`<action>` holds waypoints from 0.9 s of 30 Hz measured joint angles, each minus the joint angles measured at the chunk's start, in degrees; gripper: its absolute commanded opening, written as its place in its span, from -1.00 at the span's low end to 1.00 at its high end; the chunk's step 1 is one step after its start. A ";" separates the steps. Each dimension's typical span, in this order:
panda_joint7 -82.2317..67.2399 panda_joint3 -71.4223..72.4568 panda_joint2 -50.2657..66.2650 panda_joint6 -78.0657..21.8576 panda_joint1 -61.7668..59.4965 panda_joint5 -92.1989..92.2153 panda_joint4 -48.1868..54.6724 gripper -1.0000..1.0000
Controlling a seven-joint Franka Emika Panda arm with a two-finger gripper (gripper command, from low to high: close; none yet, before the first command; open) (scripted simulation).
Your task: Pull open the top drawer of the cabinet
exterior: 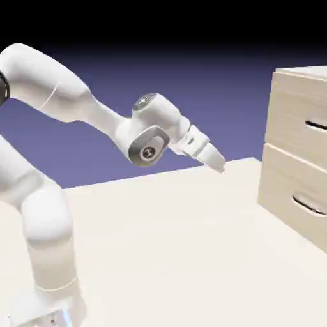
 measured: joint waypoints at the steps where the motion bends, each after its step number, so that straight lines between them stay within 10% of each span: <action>1: -2.49 1.29 1.58 -0.37 -0.66 -2.03 0.90 0.00; 27: -67.28 34.83 42.59 -10.08 -17.76 -54.92 24.18 0.00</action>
